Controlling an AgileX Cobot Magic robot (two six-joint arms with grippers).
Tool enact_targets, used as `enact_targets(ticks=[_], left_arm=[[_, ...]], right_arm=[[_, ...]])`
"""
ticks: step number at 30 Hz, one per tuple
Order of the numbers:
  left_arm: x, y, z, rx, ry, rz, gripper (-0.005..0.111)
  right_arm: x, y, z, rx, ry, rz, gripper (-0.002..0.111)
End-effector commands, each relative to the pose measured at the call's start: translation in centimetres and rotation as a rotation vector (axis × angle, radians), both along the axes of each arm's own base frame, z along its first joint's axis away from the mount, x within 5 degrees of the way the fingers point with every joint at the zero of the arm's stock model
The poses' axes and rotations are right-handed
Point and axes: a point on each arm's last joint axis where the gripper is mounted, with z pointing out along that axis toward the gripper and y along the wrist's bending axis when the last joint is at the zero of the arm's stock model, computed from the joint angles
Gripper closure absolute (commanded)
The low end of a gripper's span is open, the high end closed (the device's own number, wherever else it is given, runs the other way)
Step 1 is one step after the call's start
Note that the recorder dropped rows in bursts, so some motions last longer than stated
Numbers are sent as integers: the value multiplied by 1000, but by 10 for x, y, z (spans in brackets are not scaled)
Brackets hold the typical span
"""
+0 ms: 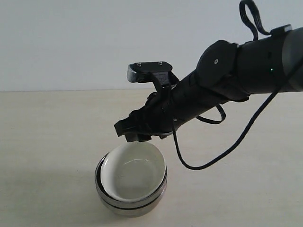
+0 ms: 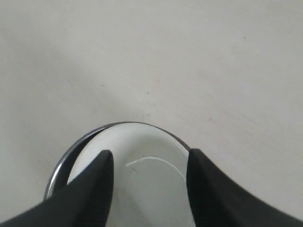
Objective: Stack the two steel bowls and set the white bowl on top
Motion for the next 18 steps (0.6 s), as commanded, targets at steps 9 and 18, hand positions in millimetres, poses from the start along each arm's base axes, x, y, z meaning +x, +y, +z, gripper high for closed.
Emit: enact_targets(ticks=[9, 18], left_arm=[[0, 0, 0, -5, -7, -3, 103], [0, 0, 0, -5, -7, -3, 103]], right_arm=[[1, 0, 0, -38, -60, 60, 108], [12, 6, -41, -94, -5, 37, 108]])
